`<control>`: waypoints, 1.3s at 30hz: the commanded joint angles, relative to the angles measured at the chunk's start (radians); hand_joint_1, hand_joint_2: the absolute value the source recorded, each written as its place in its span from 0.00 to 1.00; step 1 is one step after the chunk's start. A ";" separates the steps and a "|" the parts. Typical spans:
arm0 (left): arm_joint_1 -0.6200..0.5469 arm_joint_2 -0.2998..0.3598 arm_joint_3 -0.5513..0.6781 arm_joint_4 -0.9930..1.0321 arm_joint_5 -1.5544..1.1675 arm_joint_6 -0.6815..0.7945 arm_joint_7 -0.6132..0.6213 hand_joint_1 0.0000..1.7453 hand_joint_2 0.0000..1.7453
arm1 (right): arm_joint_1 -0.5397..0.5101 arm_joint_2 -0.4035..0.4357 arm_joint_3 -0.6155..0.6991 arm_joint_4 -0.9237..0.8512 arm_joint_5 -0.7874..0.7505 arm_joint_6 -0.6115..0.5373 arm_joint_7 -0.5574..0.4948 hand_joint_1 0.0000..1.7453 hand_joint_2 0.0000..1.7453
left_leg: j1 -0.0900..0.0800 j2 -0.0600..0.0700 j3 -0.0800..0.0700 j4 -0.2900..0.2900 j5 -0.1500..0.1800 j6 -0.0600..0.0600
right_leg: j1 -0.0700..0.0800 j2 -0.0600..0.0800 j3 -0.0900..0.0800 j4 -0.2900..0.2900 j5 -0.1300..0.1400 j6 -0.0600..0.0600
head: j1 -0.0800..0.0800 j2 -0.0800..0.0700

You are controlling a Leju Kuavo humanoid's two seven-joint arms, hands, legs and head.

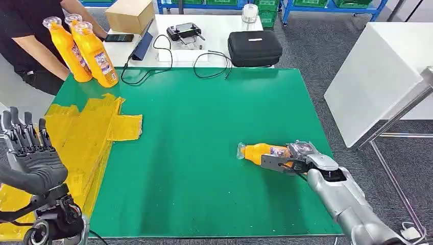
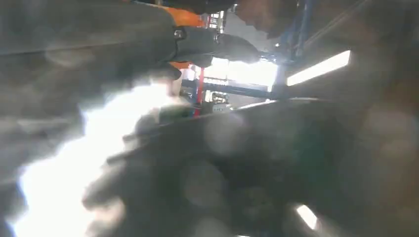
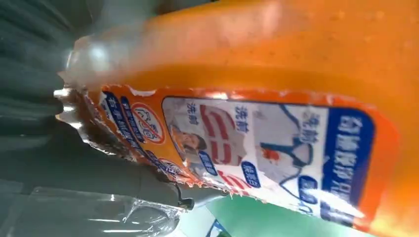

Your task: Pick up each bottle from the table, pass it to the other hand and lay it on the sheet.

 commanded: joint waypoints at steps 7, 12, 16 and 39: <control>0.020 0.036 -0.029 0.098 -0.057 -0.026 0.124 0.00 0.00 | 0.159 0.038 -0.041 -0.302 -0.233 -0.062 0.004 1.00 1.00 | 0.000 0.001 -0.002 -0.001 0.000 -0.001 | 0.001 0.000 0.007 0.000 0.002 0.000 | 0.000 0.000; 0.042 0.064 -0.077 0.132 -0.031 -0.133 0.207 0.00 1.00 | 0.183 0.034 -0.056 -0.538 -0.475 -0.074 -0.153 1.00 1.00 | 0.000 -0.001 -0.006 -0.001 0.001 -0.002 | 0.000 -0.002 0.003 0.001 0.009 0.001 | 0.000 0.000; 0.060 0.036 -0.142 0.141 0.010 -0.188 0.205 0.00 1.00 | 0.121 0.032 0.005 -0.674 -0.607 -0.023 -0.131 1.00 1.00 | 0.000 0.000 -0.016 0.001 0.002 -0.001 | 0.000 0.001 -0.005 0.003 0.011 0.002 | 0.000 0.000; 0.090 0.015 -0.297 0.131 0.097 -0.199 0.215 0.00 1.00 | 0.060 0.139 0.055 -0.643 -0.665 -0.128 -0.139 1.00 1.00 | 0.000 -0.003 -0.020 0.000 0.002 -0.001 | 0.000 -0.002 -0.009 0.002 0.010 0.001 | 0.000 0.000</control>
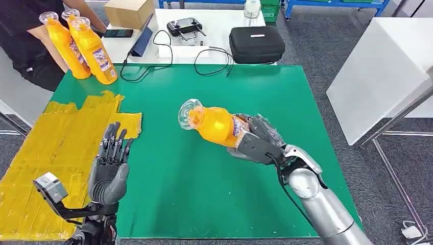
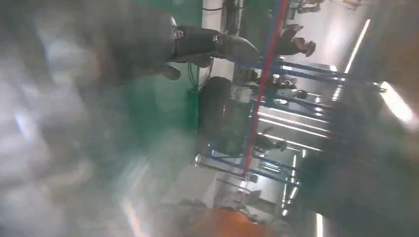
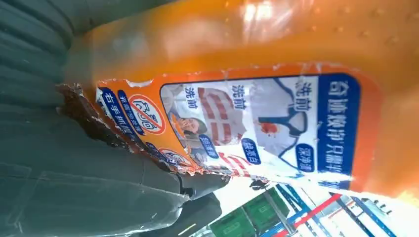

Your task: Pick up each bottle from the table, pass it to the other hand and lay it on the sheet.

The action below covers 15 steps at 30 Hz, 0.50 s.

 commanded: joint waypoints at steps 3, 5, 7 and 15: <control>-0.023 0.013 -0.061 0.064 0.030 -0.012 0.012 0.00 1.00 | -0.108 0.062 0.056 0.074 -0.024 -0.011 0.003 1.00 1.00 | -0.001 0.002 0.002 0.000 -0.001 -0.001 | -0.001 0.002 0.001 0.001 -0.001 -0.001 | 0.000 0.000; -0.031 0.012 -0.073 0.066 0.027 -0.013 0.011 0.00 1.00 | -0.126 0.082 0.066 0.099 -0.026 -0.015 0.009 1.00 1.00 | -0.001 0.004 0.004 0.000 -0.002 -0.001 | -0.001 0.003 0.002 0.001 -0.001 -0.001 | 0.000 0.000; -0.043 0.017 -0.087 0.073 0.029 -0.017 0.010 0.00 1.00 | -0.152 0.097 0.084 0.144 -0.039 -0.010 0.016 1.00 1.00 | 0.000 0.003 0.002 0.000 -0.001 -0.001 | 0.000 0.003 0.001 0.000 -0.001 -0.001 | 0.000 0.000; -0.066 0.022 -0.113 0.090 0.033 -0.024 0.021 0.00 1.00 | -0.212 0.142 0.104 0.278 -0.058 -0.007 0.029 1.00 1.00 | 0.000 0.001 0.002 -0.001 0.000 -0.001 | 0.000 0.001 0.001 0.000 0.000 0.000 | 0.000 0.000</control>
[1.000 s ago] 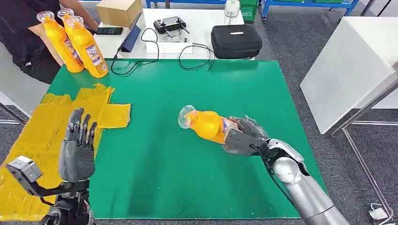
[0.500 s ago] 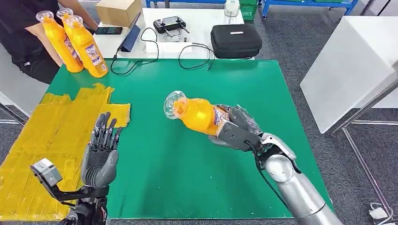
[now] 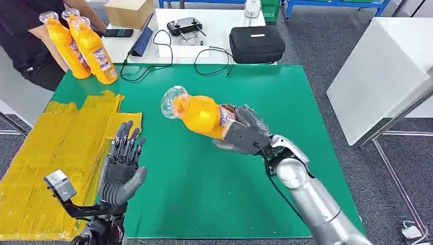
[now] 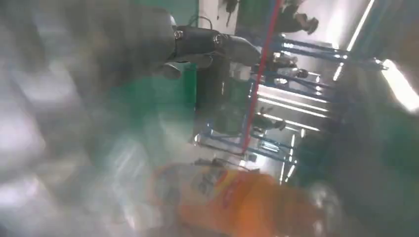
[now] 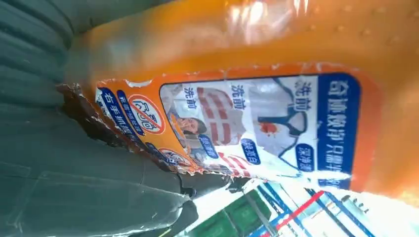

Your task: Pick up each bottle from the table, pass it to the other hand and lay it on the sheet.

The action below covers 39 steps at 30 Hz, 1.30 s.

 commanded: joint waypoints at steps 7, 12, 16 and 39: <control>-0.054 0.024 -0.050 0.083 0.012 0.001 0.018 0.00 1.00 | -0.123 0.078 0.070 0.237 -0.025 0.003 0.009 1.00 1.00 | -0.001 0.001 0.004 -0.001 -0.002 -0.001 | 0.000 0.000 0.004 0.000 -0.002 -0.001 | 0.000 0.000; -0.080 0.020 -0.067 0.104 0.012 0.015 0.025 0.00 1.00 | -0.170 0.146 0.125 0.337 -0.029 -0.005 0.009 1.00 1.00 | -0.001 0.003 0.005 -0.001 -0.002 -0.001 | -0.001 0.002 0.003 0.000 -0.001 -0.001 | 0.000 0.000; -0.110 0.012 -0.083 0.114 0.007 0.037 0.029 0.00 1.00 | -0.198 0.199 0.153 0.428 -0.041 -0.015 0.024 1.00 1.00 | 0.000 0.002 0.002 -0.001 -0.001 -0.001 | 0.000 0.002 0.001 0.000 -0.001 -0.001 | 0.000 0.000; -0.089 0.010 -0.049 0.014 -0.033 0.082 0.013 0.00 1.00 | -0.170 0.265 0.371 0.412 0.108 -0.056 0.088 1.00 1.00 | 0.001 0.001 0.001 0.000 -0.001 -0.001 | 0.001 0.000 0.000 0.001 -0.001 -0.001 | 0.000 0.000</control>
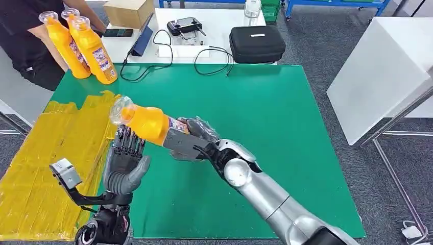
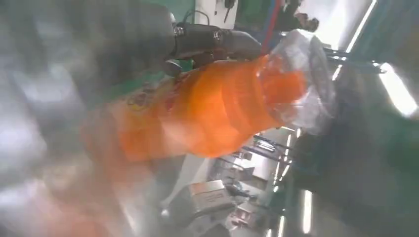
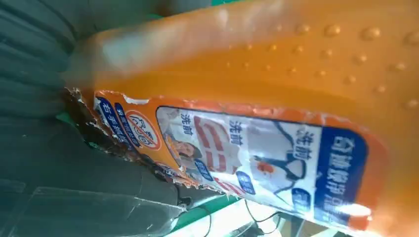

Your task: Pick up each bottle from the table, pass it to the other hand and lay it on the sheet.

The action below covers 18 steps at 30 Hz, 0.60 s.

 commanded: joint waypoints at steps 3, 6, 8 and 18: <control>-0.024 0.012 -0.005 -0.020 -0.072 0.026 0.002 0.00 1.00 | -0.028 0.033 0.167 0.037 0.069 -0.008 0.024 1.00 1.00 | 0.000 0.001 0.002 0.000 -0.001 0.000 | 0.000 0.000 0.001 0.000 -0.001 -0.001 | 0.000 0.000; -0.023 0.012 -0.003 -0.021 -0.074 0.029 0.001 0.00 1.00 | -0.024 0.032 0.170 0.029 0.070 -0.009 0.024 1.00 1.00 | 0.000 0.000 0.003 0.000 -0.001 -0.001 | 0.000 0.000 0.002 0.000 -0.001 -0.001 | -0.001 0.000; -0.023 0.012 -0.003 -0.021 -0.074 0.029 0.001 0.00 1.00 | -0.024 0.032 0.170 0.029 0.070 -0.009 0.024 1.00 1.00 | 0.000 0.000 0.004 0.000 -0.002 -0.001 | 0.000 -0.001 0.003 0.000 -0.002 -0.001 | 0.000 0.000; -0.012 0.013 0.017 -0.031 -0.074 0.028 -0.001 0.00 1.00 | -0.010 0.010 0.200 -0.035 0.094 -0.007 0.036 1.00 1.00 | 0.000 0.000 0.001 0.000 -0.001 0.000 | 0.000 -0.001 0.001 0.000 -0.001 -0.001 | 0.000 0.000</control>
